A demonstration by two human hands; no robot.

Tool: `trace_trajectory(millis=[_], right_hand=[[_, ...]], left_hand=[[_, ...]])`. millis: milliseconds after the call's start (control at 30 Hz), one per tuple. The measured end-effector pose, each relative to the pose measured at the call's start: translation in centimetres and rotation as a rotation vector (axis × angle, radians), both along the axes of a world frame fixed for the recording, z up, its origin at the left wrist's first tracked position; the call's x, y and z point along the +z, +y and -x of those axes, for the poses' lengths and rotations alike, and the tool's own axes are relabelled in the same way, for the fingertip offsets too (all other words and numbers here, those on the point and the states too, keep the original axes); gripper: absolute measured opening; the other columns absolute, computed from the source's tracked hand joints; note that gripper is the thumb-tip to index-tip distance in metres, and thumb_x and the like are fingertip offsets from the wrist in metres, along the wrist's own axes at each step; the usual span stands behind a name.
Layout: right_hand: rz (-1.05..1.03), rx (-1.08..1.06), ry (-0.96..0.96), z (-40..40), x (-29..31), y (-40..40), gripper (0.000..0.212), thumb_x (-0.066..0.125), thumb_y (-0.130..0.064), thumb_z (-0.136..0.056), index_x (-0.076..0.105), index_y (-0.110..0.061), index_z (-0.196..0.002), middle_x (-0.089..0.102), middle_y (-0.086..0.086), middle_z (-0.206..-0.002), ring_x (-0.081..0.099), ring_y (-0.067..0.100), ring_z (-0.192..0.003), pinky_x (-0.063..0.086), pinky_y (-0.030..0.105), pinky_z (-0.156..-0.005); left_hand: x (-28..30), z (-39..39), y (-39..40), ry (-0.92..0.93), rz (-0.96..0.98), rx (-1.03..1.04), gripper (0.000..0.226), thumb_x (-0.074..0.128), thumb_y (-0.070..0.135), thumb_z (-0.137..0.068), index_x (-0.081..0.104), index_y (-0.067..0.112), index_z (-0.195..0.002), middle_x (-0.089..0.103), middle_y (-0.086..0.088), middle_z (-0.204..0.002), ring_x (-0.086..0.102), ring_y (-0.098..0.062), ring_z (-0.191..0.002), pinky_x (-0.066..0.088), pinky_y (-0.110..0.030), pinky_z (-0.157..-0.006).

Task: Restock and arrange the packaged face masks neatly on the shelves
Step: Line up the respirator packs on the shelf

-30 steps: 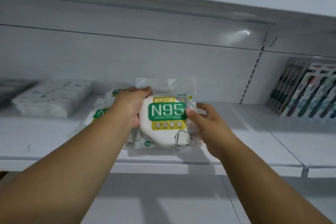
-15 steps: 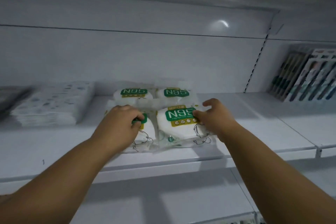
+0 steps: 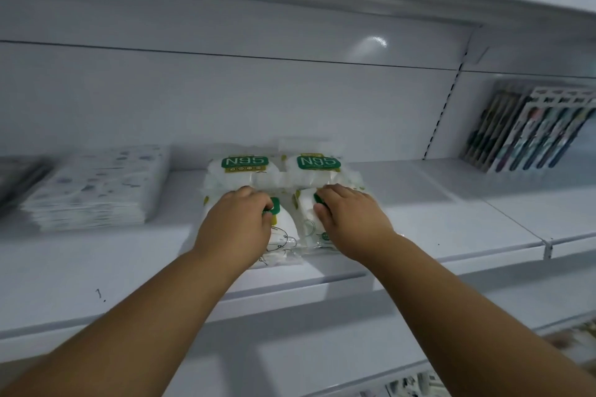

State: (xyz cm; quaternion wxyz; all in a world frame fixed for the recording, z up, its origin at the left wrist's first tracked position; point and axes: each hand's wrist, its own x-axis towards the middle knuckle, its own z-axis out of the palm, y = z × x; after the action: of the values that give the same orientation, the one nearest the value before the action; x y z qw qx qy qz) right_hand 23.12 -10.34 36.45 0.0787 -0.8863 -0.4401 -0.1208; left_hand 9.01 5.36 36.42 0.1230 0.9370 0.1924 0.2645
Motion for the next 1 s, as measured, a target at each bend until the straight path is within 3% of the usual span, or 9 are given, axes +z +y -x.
trace_trajectory(millis=[267, 367, 467, 667, 1000], right_hand=[[0.051, 0.009, 0.051, 0.8, 1.1, 0.0, 0.041, 0.03, -0.036, -0.107, 0.054, -0.017, -0.135, 0.056, 0.003, -0.136, 0.052, 0.024, -0.124, 0.039, 0.035, -0.103], [-0.018, 0.011, 0.037, 1.6, 1.6, -0.4, 0.041, 0.033, -0.033, -0.106, 0.053, -0.013, -0.136, 0.054, 0.006, -0.141, 0.044, 0.026, -0.135, 0.036, 0.038, -0.109], [-0.076, 0.024, 0.009, 2.8, 2.8, -0.9, 0.041, 0.035, -0.032, -0.106, 0.053, -0.013, -0.137, 0.055, 0.007, -0.14, 0.049, 0.027, -0.128, 0.038, 0.037, -0.105], [-0.125, 0.108, 0.029, 5.5, 5.1, -3.6, 0.046, 0.039, -0.034, -0.105, 0.046, -0.013, -0.144, 0.049, 0.006, -0.147, 0.045, 0.027, -0.132, 0.038, 0.037, -0.107], [-0.218, 0.283, 0.061, 14.6, 6.0, -7.8, 0.043, 0.048, -0.041, -0.1, 0.052, -0.017, -0.136, 0.058, 0.005, -0.131, 0.052, 0.027, -0.12, 0.043, 0.041, -0.1]], left_hand=[[0.3, -0.2, -0.2, 0.102, -0.059, -0.009, 0.022, 0.05, 0.022, -0.1, 0.067, 0.016, -0.112, 0.058, -0.001, -0.111, 0.054, -0.022, -0.1, 0.044, -0.032, -0.079], [1.4, 0.7, -1.2, 0.052, -0.086, -0.007, 0.02, 0.051, 0.023, -0.1, 0.066, 0.014, -0.109, 0.059, -0.003, -0.107, 0.055, -0.024, -0.097, 0.048, -0.038, -0.081], [2.3, 2.1, -2.7, 0.006, -0.138, 0.004, 0.02, 0.051, 0.026, -0.1, 0.066, 0.015, -0.108, 0.061, -0.001, -0.104, 0.053, -0.022, -0.098, 0.044, -0.035, -0.077], [3.3, 6.4, -6.2, 0.033, -0.14, 0.12, 0.021, 0.057, 0.027, -0.095, 0.068, 0.017, -0.11, 0.064, -0.003, -0.11, 0.055, -0.027, -0.103, 0.046, -0.037, -0.081], [3.7, 15.8, -14.0, 0.238, -0.107, 0.355, 0.031, 0.05, 0.036, -0.098, 0.059, 0.027, -0.127, 0.06, 0.001, -0.124, 0.054, -0.023, -0.116, 0.045, -0.036, -0.09]])
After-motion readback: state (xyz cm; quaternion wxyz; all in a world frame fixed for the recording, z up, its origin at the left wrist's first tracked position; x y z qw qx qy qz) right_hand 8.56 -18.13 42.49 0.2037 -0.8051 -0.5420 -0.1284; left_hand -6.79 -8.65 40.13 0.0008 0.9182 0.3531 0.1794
